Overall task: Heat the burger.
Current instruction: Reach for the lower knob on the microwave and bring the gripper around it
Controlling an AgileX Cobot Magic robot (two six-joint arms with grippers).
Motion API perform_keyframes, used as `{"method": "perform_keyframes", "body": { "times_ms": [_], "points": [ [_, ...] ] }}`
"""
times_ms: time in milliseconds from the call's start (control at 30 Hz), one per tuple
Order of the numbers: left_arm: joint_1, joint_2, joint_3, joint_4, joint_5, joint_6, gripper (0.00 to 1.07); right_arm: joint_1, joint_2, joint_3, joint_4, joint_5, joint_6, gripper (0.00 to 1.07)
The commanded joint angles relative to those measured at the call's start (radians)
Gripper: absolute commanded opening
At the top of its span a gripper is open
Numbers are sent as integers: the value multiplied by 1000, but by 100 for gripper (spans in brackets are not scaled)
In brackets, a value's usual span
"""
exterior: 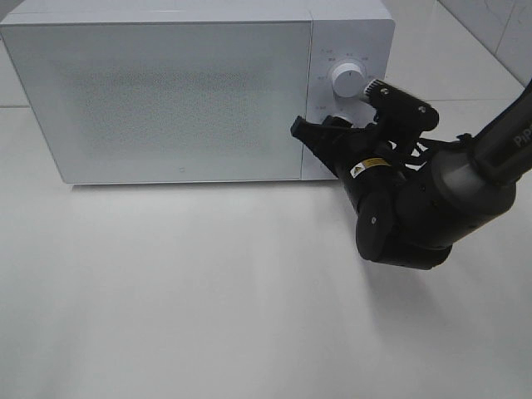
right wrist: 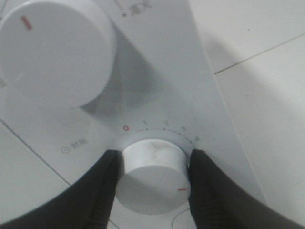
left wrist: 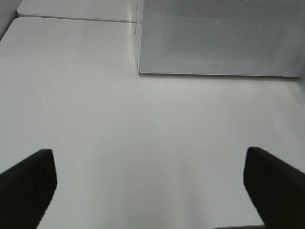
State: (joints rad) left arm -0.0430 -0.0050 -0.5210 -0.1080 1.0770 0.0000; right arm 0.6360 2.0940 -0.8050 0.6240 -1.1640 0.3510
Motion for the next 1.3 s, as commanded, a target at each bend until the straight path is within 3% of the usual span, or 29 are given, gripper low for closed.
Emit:
{"method": "perform_keyframes", "body": {
  "times_ms": [33, 67, 133, 233, 333, 400, 500, 567, 733, 1133, 1300],
  "points": [
    [5, -15, 3, -3, -9, 0, 100, 7, -10, -35, -203, -89, 273, 0],
    [5, -15, 3, -3, -9, 0, 100, 7, -10, -35, -203, -89, 273, 0],
    [5, -15, 3, -3, -9, 0, 100, 7, -10, -35, -256, -102, 516, 0],
    [5, -15, 3, -3, -9, 0, 100, 7, -10, -35, -264, -114, 703, 0],
    [5, -15, 3, -3, -9, 0, 100, 7, -10, -35, -264, -117, 751, 0],
    [5, -15, 3, -3, -9, 0, 100, 7, -10, -35, -264, -143, 934, 0],
    [5, -15, 3, -3, -9, 0, 100, 7, -10, -35, -263, -151, 966, 0],
    [5, -15, 3, -3, -9, 0, 100, 7, -10, -35, -251, -172, 1107, 0],
    [5, -15, 3, -3, -9, 0, 100, 7, -10, -35, -243, -184, 1211, 0],
    [5, -15, 3, -3, -9, 0, 100, 4, -10, -35, -239, -184, 1207, 1],
    [5, -15, 3, -3, -9, 0, 100, 4, -10, -35, -209, -184, 1178, 9]
  ]
}}
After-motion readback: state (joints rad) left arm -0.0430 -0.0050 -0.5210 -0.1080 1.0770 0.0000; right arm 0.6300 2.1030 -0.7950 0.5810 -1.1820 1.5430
